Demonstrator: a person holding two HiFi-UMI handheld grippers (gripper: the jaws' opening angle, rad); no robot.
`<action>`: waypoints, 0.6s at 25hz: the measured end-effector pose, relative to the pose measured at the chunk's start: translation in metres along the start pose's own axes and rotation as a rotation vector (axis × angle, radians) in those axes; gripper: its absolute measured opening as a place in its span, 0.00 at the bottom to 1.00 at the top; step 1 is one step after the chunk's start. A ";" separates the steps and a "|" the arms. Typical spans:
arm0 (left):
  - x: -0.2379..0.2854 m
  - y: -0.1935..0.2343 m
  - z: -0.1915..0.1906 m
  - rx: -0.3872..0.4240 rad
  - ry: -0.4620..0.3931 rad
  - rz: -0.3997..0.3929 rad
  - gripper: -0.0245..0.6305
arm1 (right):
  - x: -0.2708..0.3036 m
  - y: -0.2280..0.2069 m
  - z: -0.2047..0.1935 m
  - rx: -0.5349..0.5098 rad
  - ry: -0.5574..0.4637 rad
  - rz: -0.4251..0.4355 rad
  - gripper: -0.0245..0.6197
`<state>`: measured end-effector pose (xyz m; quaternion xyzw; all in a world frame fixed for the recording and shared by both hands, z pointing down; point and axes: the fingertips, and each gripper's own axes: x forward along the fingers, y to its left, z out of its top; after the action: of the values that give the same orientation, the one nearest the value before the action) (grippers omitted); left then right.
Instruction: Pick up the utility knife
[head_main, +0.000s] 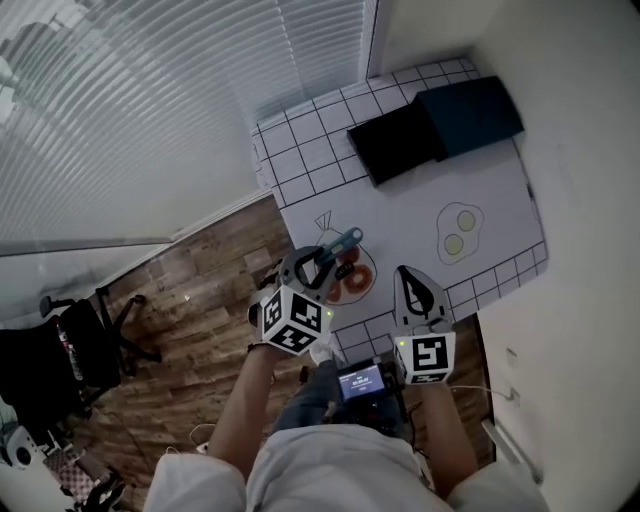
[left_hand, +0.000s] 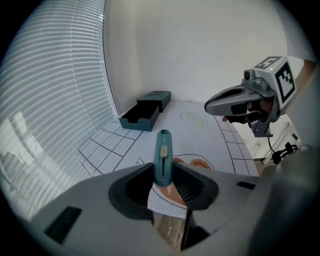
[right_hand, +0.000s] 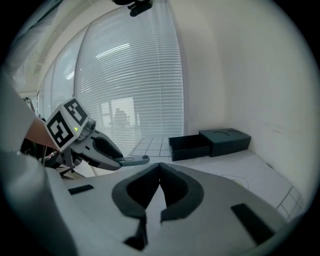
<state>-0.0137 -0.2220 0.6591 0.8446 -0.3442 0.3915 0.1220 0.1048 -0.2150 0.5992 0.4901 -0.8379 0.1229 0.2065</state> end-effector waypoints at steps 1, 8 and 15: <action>-0.007 0.000 0.002 0.004 -0.016 0.015 0.24 | -0.004 0.001 0.002 -0.016 -0.004 -0.016 0.05; -0.054 -0.006 0.004 -0.004 -0.114 0.079 0.24 | -0.037 0.015 0.025 -0.065 -0.058 -0.072 0.05; -0.096 -0.013 -0.001 -0.023 -0.161 0.119 0.24 | -0.065 0.038 0.036 -0.037 -0.085 -0.079 0.05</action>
<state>-0.0494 -0.1655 0.5889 0.8498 -0.4070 0.3252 0.0800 0.0922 -0.1612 0.5372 0.5239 -0.8280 0.0782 0.1842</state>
